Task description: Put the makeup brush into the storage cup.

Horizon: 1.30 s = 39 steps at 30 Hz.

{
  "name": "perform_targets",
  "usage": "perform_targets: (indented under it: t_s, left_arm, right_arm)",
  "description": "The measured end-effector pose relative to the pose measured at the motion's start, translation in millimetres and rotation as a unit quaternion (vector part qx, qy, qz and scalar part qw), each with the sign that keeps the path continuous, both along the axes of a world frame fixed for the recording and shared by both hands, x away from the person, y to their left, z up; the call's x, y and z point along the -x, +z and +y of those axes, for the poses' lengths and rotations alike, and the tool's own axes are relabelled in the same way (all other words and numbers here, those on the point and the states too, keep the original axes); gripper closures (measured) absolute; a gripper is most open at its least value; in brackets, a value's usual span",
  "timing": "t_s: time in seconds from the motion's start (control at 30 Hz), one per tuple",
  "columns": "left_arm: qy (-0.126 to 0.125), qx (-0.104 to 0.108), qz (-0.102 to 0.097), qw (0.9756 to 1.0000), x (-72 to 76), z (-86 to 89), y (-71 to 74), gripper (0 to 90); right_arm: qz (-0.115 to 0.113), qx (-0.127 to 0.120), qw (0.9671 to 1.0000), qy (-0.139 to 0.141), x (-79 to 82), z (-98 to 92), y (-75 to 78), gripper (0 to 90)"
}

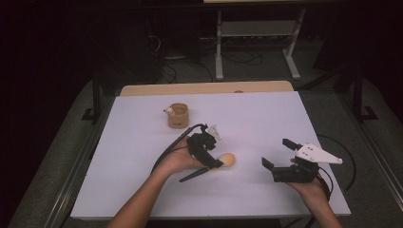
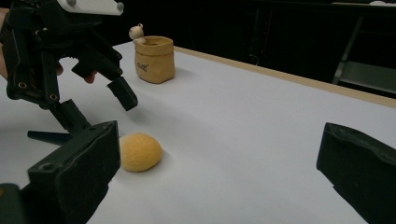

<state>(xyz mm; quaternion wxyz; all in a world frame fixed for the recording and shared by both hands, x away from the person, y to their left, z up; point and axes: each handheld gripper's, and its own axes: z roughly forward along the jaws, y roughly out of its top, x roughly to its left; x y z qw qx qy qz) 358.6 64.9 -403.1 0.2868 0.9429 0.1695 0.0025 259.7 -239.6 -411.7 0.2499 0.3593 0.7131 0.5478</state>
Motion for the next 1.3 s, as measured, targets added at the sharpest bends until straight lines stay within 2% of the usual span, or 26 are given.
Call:
perform_targets:
  t_s: [0.07, 0.13, 0.33, 0.4, 0.6, 0.73, 0.8, 0.9, 1.0, 1.07, 1.3]
  left_arm:
    - [0.0, -0.004, 0.001, 1.0, 0.3, -0.6, -0.7, 26.5]
    - [-0.004, -0.019, 0.001, 0.9998, 0.2, -2.3, -2.3, 28.2]
    - [0.004, -0.031, 0.005, 0.9995, 2.5, -6.1, -6.4, 32.9]
    - [-0.001, -0.044, 0.005, 0.999, 2.4, -7.0, -7.5, 34.2]
    - [0.002, -0.051, 0.009, 0.9986, 3.1, -9.1, -10.5, 36.5]
    - [-0.001, -0.058, 0.014, 0.9982, 4.1, -10.9, -12.2, 42.0]
    - [-0.002, -0.066, 0.015, 0.9977, 4.3, -11.9, -13.5, 43.4]
    - [-0.002, -0.074, 0.018, 0.9971, 4.4, -12.7, -15.3, 45.3]
    - [-0.004, -0.076, 0.021, 0.9969, 4.8, -13.5, -16.2, 46.5]
    - [-0.005, -0.077, 0.024, 0.9967, 4.9, -14.2, -16.3, 47.6]
    - [-0.002, -0.083, 0.024, 0.9963, 5.5, -16.0, -18.8, 51.6]
  right_arm:
    - [0.0, 0.0, 1.0, 0.0, -0.3, 0.1, -0.1, 0.0]
    - [0.0, 0.001, 1.0, 0.0, -0.4, 0.2, -0.2, 0.0]
    - [0.0, 0.0, 1.0, 0.0, 0.0, 0.0, 0.0, 0.0]
    - [0.0, 0.002, 1.0, 0.0, -0.5, 0.1, -0.3, 0.0]
    - [0.001, 0.002, 1.0, 0.001, -0.6, 0.1, -0.4, 0.0]
    - [0.001, 0.001, 1.0, 0.0, -0.7, 0.1, -0.5, 0.0]
    - [0.009, -0.001, 1.0, 0.0, 0.1, 0.7, -0.5, 0.0]
    - [0.008, -0.001, 1.0, 0.0, -0.1, 0.6, -0.5, 0.0]
    - [0.001, 0.001, 1.0, 0.0, -0.8, 0.2, -0.5, 0.0]
    - [0.009, -0.001, 1.0, 0.0, 0.0, 0.7, -0.6, 0.0]
    - [0.004, 0.0, 1.0, 0.0, -0.5, 0.0, -0.4, 0.0]
